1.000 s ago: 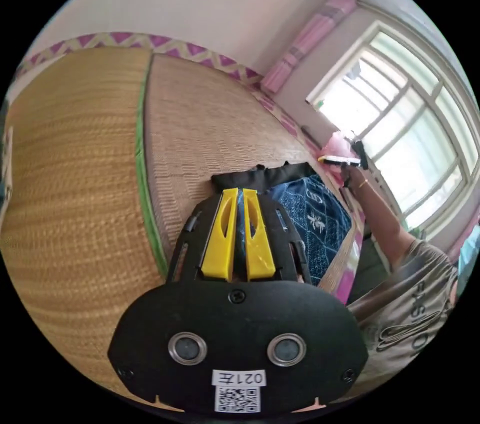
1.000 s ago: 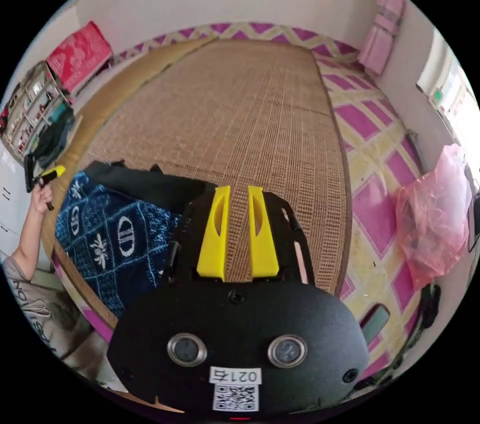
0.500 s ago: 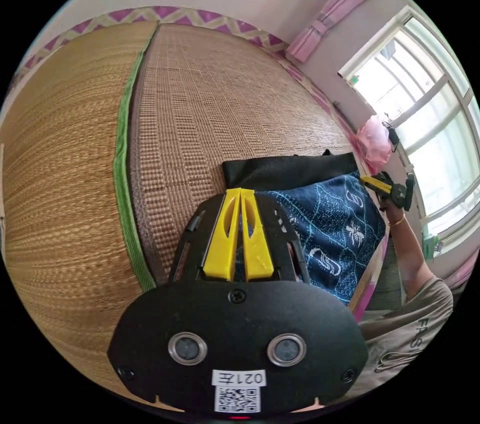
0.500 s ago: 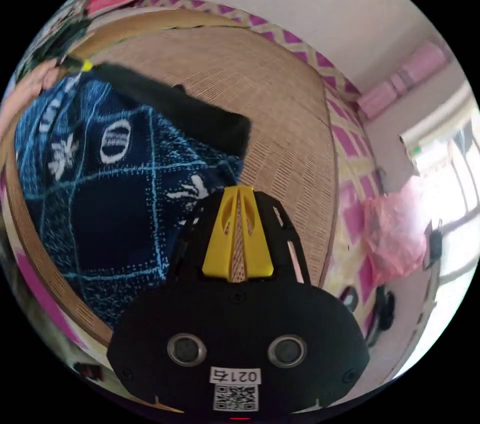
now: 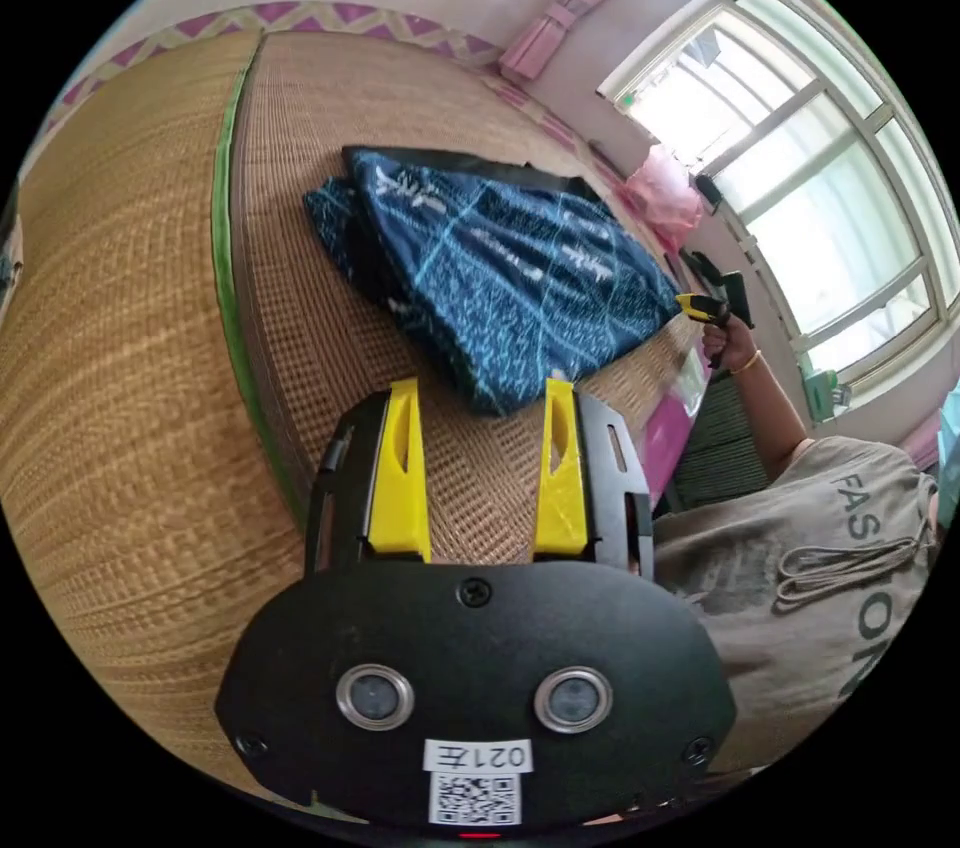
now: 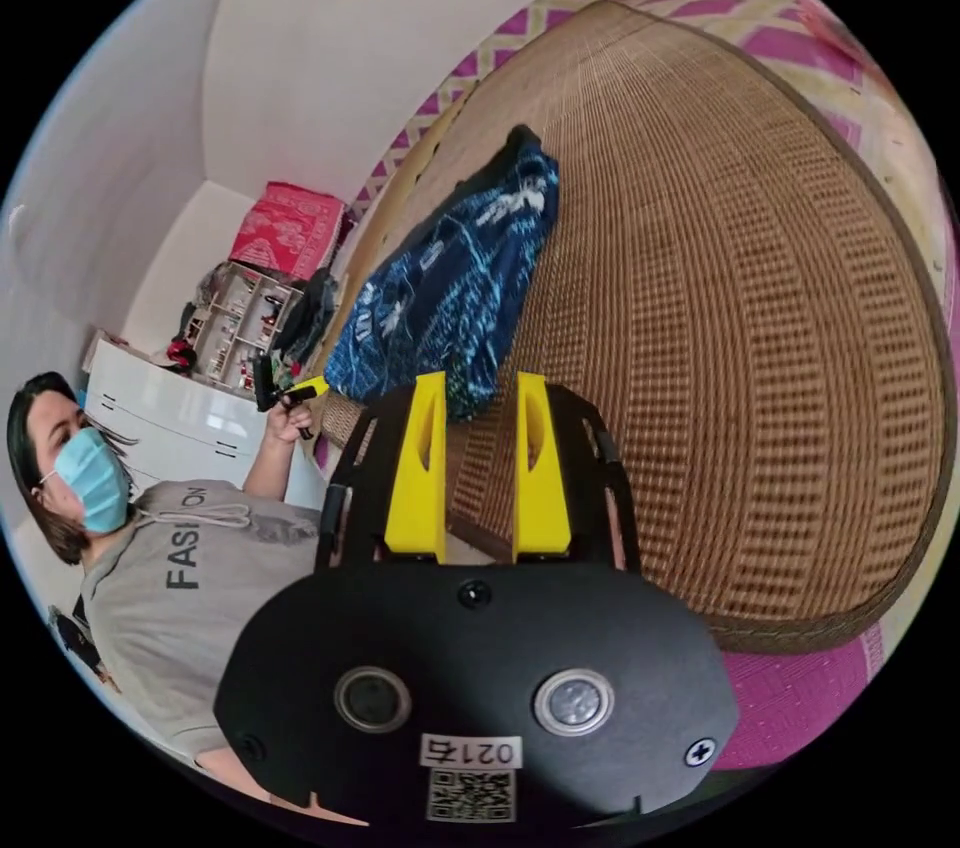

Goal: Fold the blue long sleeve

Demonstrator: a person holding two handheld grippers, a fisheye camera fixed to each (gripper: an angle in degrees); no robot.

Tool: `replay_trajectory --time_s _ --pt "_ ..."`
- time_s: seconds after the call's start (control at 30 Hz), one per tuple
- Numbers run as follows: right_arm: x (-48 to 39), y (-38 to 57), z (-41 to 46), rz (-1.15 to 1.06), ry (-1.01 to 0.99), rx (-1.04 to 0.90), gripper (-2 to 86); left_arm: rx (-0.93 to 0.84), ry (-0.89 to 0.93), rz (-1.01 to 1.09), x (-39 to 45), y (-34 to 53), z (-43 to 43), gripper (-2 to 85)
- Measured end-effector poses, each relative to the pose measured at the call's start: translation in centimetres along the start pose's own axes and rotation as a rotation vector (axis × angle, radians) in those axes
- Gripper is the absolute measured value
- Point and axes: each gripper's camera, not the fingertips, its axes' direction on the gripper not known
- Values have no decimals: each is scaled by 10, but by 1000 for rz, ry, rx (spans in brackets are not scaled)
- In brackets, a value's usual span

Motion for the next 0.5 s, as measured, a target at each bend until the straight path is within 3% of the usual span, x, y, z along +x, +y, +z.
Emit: replay_trajectory --time_s 0.03,0.13,0.33,0.5 --pt "-1 4 2 -12 -9 7 54 44 -73 3 8 2 -5 113" --pt "-9 22 5 -11 -8 46 21 -17 -17 63 14 -16 -9 25" --pt "-59 84 27 -52 -68 -11 2 -52 -9 54 -38 -50 -87 2" --pt "-138 166 118 -142 -165 -108 6 -78 -12 -75 -122 -72 -136 1"
